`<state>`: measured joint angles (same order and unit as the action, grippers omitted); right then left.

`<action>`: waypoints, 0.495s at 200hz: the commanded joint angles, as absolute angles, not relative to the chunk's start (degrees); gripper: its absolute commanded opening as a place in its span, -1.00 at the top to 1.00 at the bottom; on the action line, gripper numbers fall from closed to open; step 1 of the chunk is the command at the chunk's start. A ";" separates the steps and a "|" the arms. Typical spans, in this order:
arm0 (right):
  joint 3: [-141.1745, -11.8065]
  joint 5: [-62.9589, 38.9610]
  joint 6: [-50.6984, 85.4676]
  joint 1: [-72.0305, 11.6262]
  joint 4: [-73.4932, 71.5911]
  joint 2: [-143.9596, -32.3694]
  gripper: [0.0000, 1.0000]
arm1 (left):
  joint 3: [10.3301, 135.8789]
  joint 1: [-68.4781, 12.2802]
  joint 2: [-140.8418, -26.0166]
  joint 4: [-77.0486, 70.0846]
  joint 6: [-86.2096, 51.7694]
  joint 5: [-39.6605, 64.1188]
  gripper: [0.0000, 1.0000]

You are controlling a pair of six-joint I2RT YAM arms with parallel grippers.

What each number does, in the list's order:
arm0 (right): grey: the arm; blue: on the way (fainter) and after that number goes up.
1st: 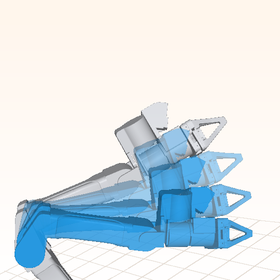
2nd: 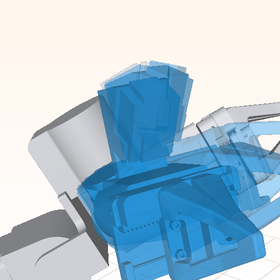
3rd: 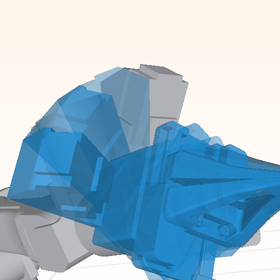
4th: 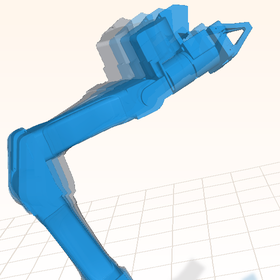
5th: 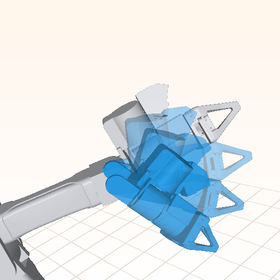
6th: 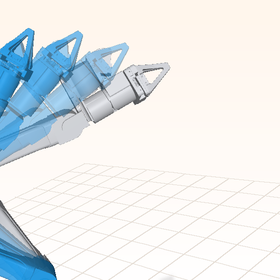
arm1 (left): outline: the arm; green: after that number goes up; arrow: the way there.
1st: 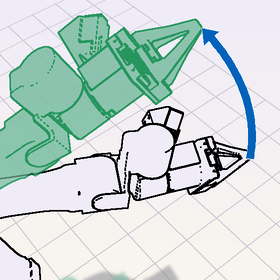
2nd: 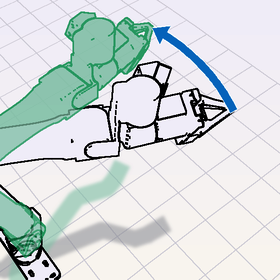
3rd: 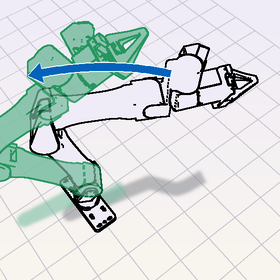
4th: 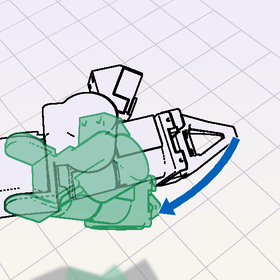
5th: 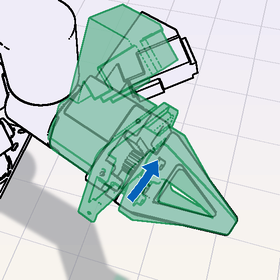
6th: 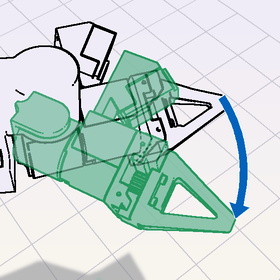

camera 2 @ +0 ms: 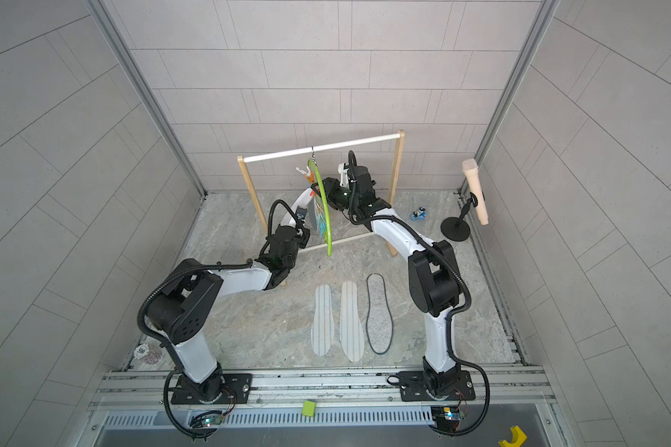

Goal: Take the shoe insoles off the hanger
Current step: Open the clamp at the hanger.

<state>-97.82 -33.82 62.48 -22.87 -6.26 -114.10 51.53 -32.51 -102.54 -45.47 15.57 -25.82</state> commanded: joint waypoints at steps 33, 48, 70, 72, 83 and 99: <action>-99.01 -33.14 63.63 -23.20 -7.33 -114.18 0.12 | 52.98 -32.00 -102.88 -46.91 16.53 -26.63 1.00; -98.82 -33.03 63.56 -23.17 -7.47 -114.00 0.19 | 52.82 -32.00 -102.79 -46.89 16.44 -26.78 1.00; -98.55 -32.94 63.63 -23.14 -7.37 -113.91 0.26 | 52.67 -31.82 -102.70 -47.02 16.19 -26.80 1.00; -98.53 -32.87 63.59 -23.19 -7.38 -113.91 0.27 | 52.65 -31.82 -102.65 -47.02 16.24 -26.80 1.00; -98.50 -32.85 63.57 -23.19 -7.36 -113.82 0.32 | 52.52 -31.82 -102.61 -46.98 16.09 -26.64 1.00; -98.44 -32.78 63.58 -23.20 -7.38 -113.86 0.38 | 52.38 -31.74 -102.65 -46.93 15.99 -26.48 1.00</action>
<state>-97.82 -33.52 63.13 -22.87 -7.35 -114.10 51.53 -32.21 -102.54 -45.67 15.49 -26.09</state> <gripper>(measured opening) 0.322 0.039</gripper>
